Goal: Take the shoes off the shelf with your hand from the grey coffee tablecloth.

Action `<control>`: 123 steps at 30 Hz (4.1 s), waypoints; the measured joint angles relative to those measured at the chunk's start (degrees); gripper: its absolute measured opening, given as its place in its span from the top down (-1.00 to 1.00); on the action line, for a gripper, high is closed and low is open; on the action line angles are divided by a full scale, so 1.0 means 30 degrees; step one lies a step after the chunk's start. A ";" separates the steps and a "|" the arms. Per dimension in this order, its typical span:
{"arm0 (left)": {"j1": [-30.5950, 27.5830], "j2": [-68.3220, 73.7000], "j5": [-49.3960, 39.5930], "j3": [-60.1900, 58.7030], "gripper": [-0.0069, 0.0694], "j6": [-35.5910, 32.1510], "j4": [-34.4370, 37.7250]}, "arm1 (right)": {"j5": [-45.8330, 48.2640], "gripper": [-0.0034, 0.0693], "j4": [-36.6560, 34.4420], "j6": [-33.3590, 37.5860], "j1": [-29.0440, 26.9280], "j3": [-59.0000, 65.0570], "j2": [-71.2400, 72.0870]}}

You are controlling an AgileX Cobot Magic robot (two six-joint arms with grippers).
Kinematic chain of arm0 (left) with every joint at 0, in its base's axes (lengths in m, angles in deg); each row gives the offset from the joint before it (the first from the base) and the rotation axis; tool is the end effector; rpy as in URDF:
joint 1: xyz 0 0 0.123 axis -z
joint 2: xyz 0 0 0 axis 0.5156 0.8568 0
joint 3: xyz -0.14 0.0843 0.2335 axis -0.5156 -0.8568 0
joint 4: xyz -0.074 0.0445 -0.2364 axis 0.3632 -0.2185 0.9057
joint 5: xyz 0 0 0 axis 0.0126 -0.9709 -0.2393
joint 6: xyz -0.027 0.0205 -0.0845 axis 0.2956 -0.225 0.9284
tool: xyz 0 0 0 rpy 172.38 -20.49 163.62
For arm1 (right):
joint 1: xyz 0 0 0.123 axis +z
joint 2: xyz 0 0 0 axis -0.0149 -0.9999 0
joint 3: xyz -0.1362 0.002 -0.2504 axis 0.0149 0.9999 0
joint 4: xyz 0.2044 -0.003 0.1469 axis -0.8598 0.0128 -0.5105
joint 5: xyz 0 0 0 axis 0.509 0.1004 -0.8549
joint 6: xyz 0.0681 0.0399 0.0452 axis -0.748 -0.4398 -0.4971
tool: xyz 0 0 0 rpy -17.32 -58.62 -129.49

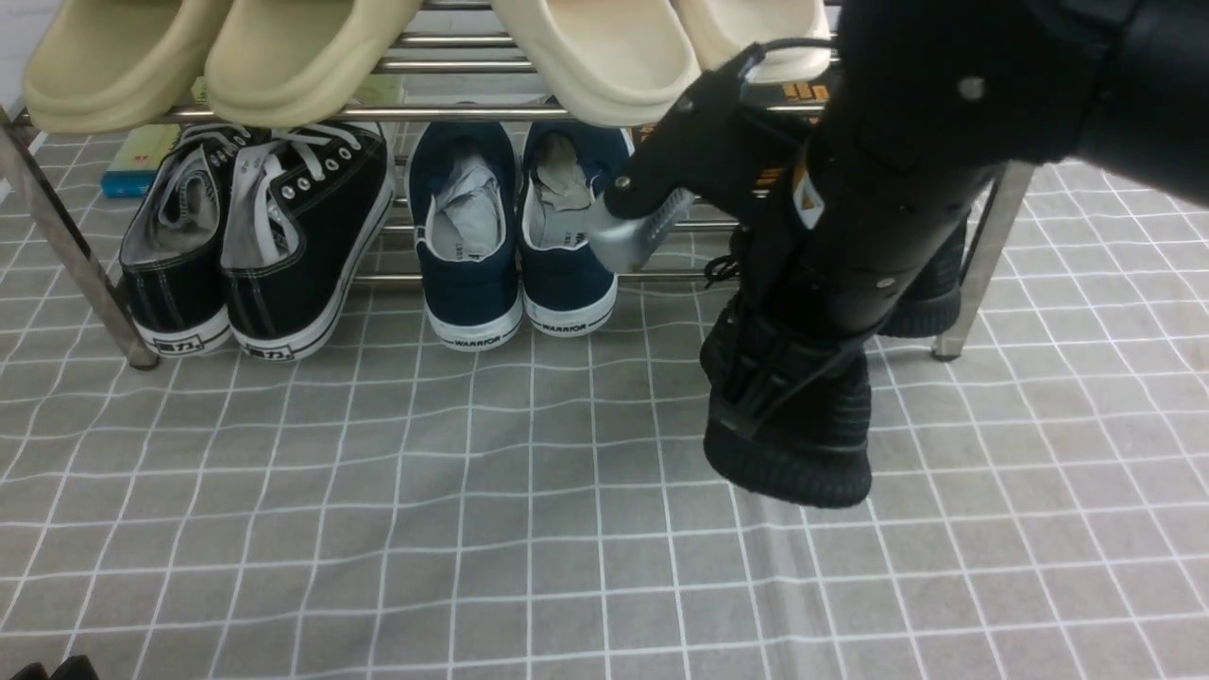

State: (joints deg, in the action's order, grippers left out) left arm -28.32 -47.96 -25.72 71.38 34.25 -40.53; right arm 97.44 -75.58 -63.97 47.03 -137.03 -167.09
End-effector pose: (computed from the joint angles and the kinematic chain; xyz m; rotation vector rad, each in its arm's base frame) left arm 0.0525 0.0012 0.1715 -0.1126 1.8690 -0.0912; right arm 0.2571 0.2502 0.3377 -1.2419 2.4679 -0.0174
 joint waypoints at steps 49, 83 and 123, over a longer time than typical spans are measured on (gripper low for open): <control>0.0000 0.0000 0.0000 0.0000 0.26 0.0000 0.0000 | -0.0001 -0.53 0.3163 -0.5407 -0.3230 -0.4187 -0.3173; 0.0000 0.0000 0.0000 0.0000 0.20 0.0000 0.0000 | -0.1811 0.90 0.2236 -0.4910 -0.6965 -0.4189 -0.6061; 0.0000 0.0000 0.0000 0.0000 0.19 0.0000 0.0000 | -0.1251 0.86 -0.5937 -0.4435 -0.6927 0.6452 -0.0279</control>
State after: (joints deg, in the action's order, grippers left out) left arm -28.32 -47.96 -25.72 71.38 34.25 -40.53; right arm 93.68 -93.39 -77.27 26.25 -117.67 -167.93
